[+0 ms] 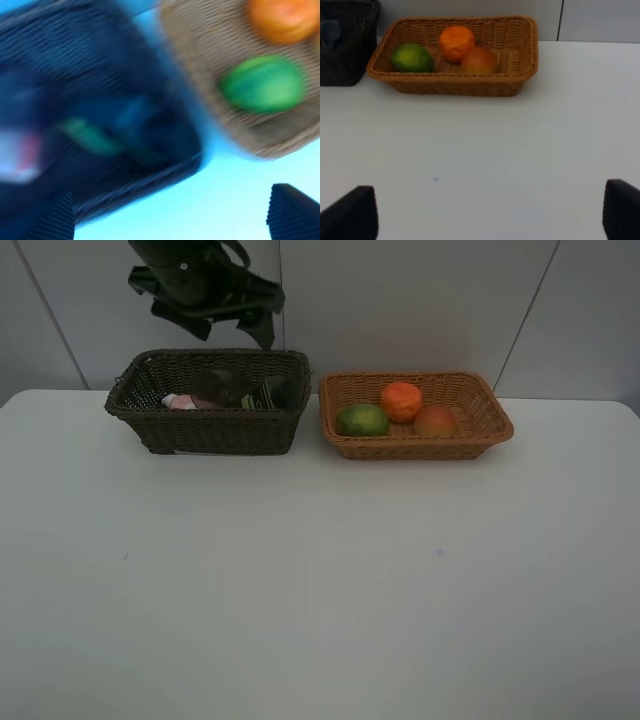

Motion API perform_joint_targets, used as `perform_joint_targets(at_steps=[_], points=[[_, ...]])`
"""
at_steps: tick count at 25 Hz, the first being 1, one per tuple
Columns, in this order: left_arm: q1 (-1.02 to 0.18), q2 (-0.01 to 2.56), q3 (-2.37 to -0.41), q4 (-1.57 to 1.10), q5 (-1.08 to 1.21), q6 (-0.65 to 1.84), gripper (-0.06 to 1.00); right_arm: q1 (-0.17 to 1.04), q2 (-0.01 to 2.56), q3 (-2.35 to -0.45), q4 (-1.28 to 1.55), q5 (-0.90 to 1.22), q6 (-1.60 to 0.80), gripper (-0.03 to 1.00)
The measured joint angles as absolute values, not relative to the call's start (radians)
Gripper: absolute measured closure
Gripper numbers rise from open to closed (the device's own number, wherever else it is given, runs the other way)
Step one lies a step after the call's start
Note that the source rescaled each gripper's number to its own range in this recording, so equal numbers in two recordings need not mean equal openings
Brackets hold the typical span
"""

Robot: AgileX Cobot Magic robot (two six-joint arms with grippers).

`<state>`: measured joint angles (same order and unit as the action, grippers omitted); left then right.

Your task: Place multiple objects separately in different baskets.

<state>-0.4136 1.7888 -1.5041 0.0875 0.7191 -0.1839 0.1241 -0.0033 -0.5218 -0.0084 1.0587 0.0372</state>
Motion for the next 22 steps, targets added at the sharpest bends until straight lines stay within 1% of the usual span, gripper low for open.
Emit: perform_joint_targets(at_steps=[4, 7, 22], points=[[-0.273, 1.605, -1.314, 0.098, 0.729, -0.136, -0.05, 0.124, -0.003, -0.522, -0.008, 1.059, 0.037, 0.00], [-0.218, 1.422, -1.203, 0.106, 0.729, -0.102, -0.05, 0.124, -0.003, -0.522, -0.008, 1.059, 0.037, 0.00], [-0.205, 0.532, -0.688, 0.099, 0.749, -0.093, -0.05, 0.124, -0.003, -0.522, -0.008, 1.059, 0.037, 0.00]])
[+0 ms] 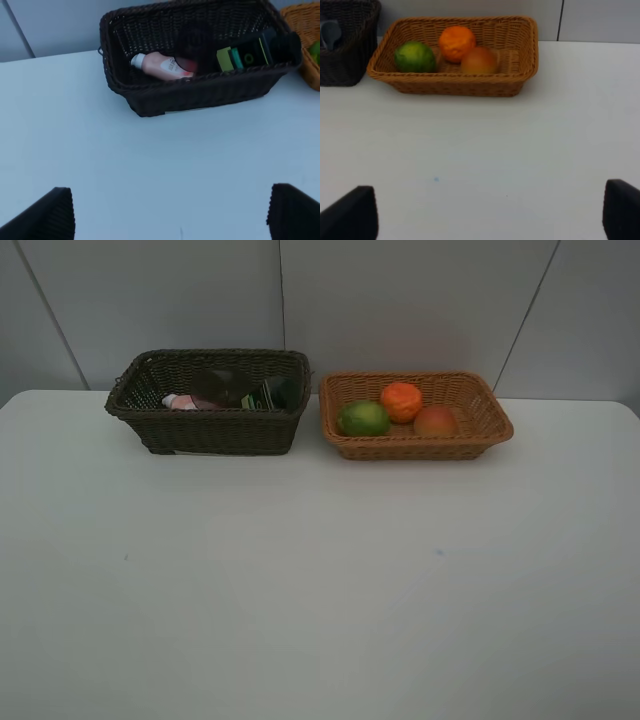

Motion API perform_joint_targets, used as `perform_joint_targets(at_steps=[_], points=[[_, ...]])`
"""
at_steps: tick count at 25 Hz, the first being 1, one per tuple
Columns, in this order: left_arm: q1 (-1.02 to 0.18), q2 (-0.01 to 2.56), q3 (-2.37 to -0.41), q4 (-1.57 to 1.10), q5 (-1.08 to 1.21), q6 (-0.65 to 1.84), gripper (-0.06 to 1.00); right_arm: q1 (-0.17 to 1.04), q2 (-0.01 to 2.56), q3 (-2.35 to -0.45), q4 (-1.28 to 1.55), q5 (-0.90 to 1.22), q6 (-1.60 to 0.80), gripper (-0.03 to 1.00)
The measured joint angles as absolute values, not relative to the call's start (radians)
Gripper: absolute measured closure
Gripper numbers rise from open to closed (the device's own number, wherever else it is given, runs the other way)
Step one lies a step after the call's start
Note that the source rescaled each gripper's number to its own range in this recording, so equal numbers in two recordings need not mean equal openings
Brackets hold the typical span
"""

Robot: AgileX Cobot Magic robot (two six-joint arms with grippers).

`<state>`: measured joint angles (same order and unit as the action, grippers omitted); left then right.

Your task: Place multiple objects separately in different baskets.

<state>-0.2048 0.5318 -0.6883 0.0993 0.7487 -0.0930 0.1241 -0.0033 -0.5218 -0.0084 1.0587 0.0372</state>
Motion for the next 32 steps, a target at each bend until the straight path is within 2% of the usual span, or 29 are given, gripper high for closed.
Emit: perform_joint_targets(at_steps=[6, 13, 23, 32], points=[[-0.205, 0.319, -0.613, 0.101, 0.866, -0.093, -0.05, 0.124, -0.003, -0.522, -0.008, 1.059, 0.037, 0.00], [-0.205, 0.241, -0.613, 0.136, 1.027, -0.093, -0.05, 0.124, -0.003, -0.522, -0.008, 1.059, 0.037, 0.00], [-0.205, 0.132, -0.610, 0.150, 1.092, -0.103, -0.05, 0.124, -0.003, -0.522, -0.008, 1.059, 0.037, 0.00], [-0.205, 0.041, -0.509, 0.089, 1.072, -0.137, -0.05, 0.124, -0.003, -0.522, -0.008, 1.059, 0.037, 0.00]])
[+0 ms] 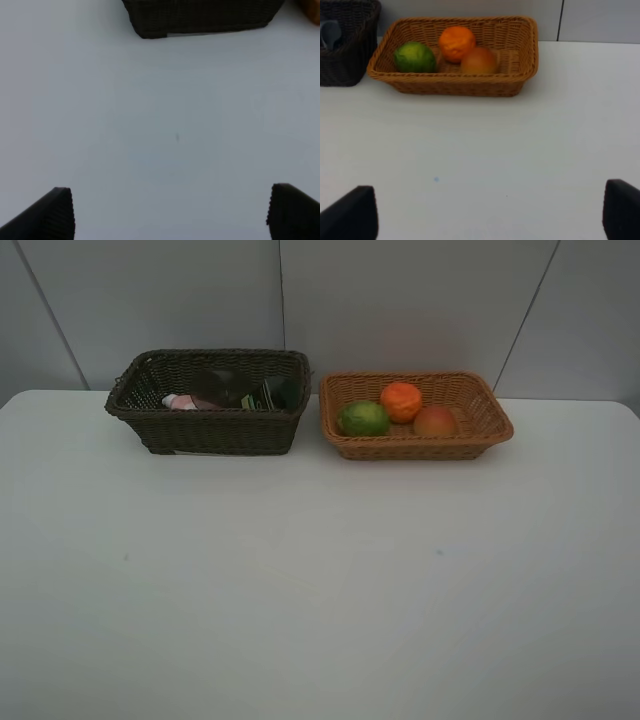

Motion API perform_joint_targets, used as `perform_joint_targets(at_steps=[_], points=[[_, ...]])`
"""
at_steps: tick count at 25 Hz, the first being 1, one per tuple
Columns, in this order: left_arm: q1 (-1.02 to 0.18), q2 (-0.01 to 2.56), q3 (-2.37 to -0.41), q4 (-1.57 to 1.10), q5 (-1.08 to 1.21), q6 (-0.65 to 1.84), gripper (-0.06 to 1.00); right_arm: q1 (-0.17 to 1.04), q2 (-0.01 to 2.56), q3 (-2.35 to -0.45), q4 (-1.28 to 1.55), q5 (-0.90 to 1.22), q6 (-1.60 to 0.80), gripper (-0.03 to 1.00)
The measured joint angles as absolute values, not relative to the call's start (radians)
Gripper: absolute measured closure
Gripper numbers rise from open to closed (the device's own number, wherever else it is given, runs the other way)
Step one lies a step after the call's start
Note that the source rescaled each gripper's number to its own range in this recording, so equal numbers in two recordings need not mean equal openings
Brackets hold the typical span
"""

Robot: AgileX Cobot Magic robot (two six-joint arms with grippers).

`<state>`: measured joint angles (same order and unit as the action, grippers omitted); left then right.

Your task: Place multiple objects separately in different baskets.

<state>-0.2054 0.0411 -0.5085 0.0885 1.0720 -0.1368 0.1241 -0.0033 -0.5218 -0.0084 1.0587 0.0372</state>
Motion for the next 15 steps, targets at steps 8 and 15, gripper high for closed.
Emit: perform_joint_targets(at_steps=[8, 15], points=[[-0.205, 0.041, -0.509, 0.078, 1.065, -0.116, -0.05, 0.124, -0.003, -0.522, -0.008, 1.059, 0.037, 0.00], [-0.205, -0.006, -0.509, 0.078, 1.064, -0.115, -0.05, 0.124, -0.003, -0.522, -0.008, 1.059, 0.037, 0.00]])
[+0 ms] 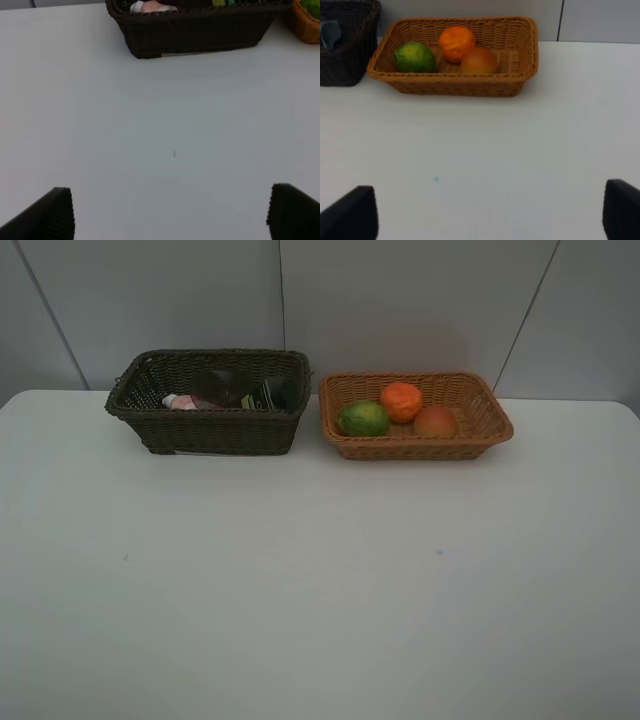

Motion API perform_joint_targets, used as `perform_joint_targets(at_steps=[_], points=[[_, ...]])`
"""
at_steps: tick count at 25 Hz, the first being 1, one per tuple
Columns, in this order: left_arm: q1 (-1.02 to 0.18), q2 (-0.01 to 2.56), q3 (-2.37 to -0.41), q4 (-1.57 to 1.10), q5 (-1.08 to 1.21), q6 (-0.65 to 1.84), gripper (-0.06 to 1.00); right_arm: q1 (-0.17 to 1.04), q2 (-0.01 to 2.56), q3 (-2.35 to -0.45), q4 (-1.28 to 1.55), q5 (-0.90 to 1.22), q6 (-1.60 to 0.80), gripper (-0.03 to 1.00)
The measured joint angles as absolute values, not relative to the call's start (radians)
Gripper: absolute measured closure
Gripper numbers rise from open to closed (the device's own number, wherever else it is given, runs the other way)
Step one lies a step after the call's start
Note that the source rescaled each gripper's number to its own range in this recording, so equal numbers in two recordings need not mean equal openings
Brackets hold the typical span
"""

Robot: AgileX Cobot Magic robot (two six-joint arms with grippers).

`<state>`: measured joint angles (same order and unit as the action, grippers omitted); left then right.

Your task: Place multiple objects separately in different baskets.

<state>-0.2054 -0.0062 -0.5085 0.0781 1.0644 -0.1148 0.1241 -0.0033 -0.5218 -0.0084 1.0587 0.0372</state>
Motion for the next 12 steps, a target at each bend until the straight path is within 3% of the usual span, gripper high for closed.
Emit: perform_joint_targets(at_steps=[12], points=[[-0.205, -0.006, -0.509, 0.076, 1.064, -0.113, -0.05, 0.124, -0.003, -0.522, -0.008, 1.059, 0.037, 0.00]])
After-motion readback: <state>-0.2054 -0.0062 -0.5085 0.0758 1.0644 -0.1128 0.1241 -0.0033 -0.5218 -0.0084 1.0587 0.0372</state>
